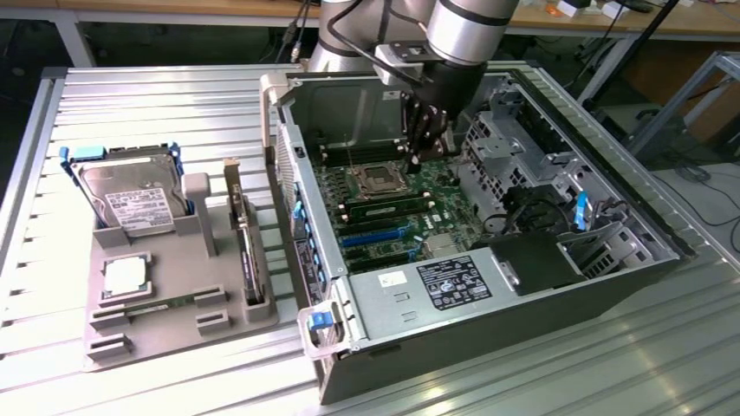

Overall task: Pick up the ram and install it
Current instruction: 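Press down the ram until it locks into place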

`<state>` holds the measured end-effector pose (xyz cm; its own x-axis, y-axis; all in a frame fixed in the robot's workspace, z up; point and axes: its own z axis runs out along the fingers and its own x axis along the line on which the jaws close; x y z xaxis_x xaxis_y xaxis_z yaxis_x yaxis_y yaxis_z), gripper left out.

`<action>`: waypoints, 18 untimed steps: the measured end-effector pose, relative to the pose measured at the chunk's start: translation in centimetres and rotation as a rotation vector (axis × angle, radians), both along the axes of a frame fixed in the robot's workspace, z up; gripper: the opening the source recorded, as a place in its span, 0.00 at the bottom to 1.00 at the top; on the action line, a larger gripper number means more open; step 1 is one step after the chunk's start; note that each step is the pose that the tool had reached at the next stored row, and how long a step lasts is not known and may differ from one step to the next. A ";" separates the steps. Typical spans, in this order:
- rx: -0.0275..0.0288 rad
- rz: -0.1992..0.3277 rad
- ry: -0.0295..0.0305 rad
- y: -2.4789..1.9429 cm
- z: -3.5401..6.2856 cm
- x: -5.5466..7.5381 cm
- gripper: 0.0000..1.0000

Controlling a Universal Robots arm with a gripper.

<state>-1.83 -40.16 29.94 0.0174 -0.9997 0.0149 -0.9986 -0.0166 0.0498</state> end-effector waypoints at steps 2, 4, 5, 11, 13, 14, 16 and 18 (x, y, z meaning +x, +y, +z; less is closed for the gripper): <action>0.0000 0.000 0.0000 0.00 0.00 0.0 0.11; -0.0004 0.001 0.0002 0.00 0.01 0.1 0.11; -0.0004 0.001 0.0010 -0.01 0.00 1.1 0.11; -0.0011 0.001 0.0012 -0.03 -0.81 4.8 0.11; -0.0012 0.001 0.0012 -0.03 -1.71 4.9 0.11; -0.0023 0.001 0.0012 -0.03 -2.12 4.9 0.11; -0.0026 0.001 0.0013 -0.04 -2.83 4.8 0.11; -0.0025 0.001 0.0012 -0.04 -3.70 4.7 0.11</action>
